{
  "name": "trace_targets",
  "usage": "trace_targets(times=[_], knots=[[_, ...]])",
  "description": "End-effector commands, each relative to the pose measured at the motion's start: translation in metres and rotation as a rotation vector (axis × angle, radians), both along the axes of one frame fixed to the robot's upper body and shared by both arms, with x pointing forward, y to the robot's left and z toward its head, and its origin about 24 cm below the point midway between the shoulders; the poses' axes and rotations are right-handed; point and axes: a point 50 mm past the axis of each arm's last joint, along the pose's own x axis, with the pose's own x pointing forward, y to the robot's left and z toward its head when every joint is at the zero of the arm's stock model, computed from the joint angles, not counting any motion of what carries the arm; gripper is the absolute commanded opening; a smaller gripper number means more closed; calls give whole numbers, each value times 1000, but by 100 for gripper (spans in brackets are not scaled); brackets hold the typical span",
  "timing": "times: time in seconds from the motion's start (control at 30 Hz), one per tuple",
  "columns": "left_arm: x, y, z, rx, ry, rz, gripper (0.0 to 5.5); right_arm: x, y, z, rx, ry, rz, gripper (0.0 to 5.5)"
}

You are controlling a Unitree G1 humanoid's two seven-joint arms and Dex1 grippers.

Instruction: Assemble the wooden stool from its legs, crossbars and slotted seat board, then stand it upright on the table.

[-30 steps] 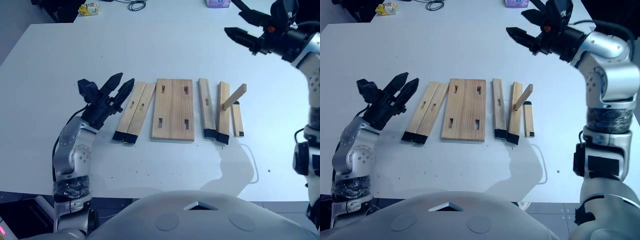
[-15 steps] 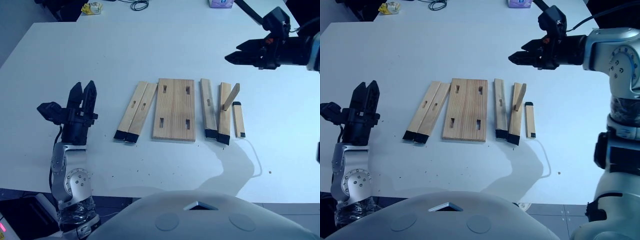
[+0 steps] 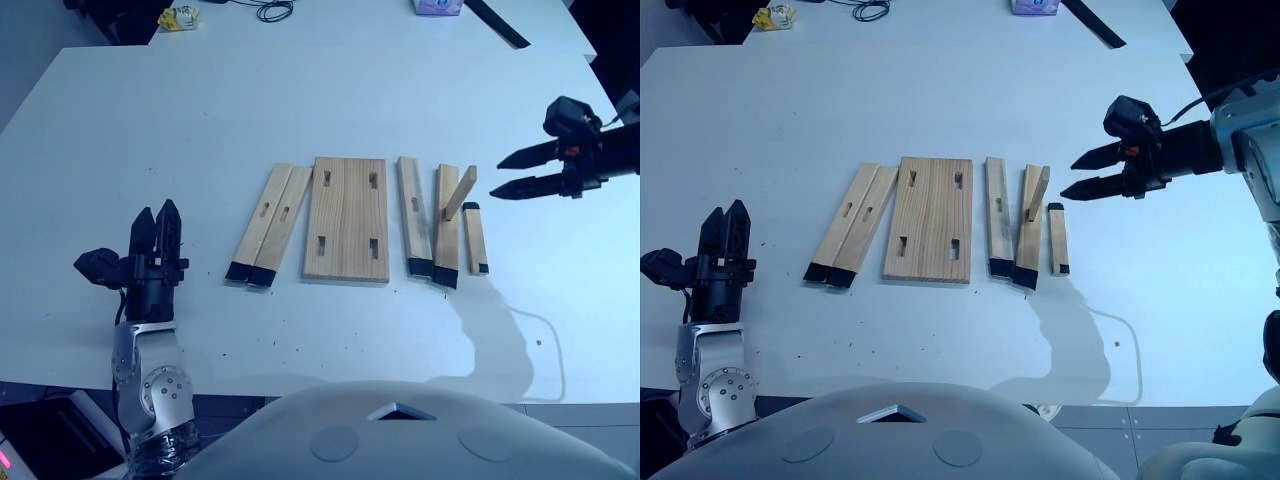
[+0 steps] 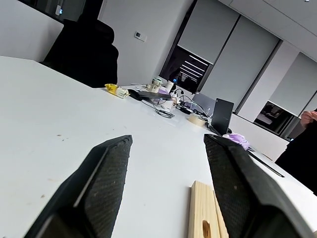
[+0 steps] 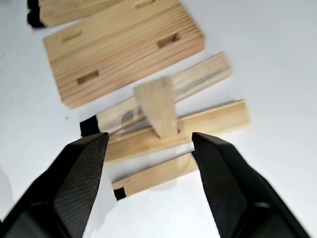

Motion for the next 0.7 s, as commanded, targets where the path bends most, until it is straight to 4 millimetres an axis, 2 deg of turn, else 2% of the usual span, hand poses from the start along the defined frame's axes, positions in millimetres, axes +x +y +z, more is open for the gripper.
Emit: trace_targets(times=[0.03, 0.17, 0.3, 0.5, 0.7], knots=[[-2, -1, -4, -2, 21, -5, 269, -17, -1, -23, -22, 52, 40, 311], [0, -1, -4, 12, 37, -25, 269, -32, 13, -49, 28, 91, 25, 311], [5, 1, -5, 21, 51, -48, 269, -42, 33, -65, 100, 82, -31, 311], [15, 1, -6, 26, 64, -89, 269, -34, 54, -85, 137, -59, -146, 311], [29, 2, -1, 49, 67, -143, 269, -40, 51, -109, 60, -113, -202, 311]])
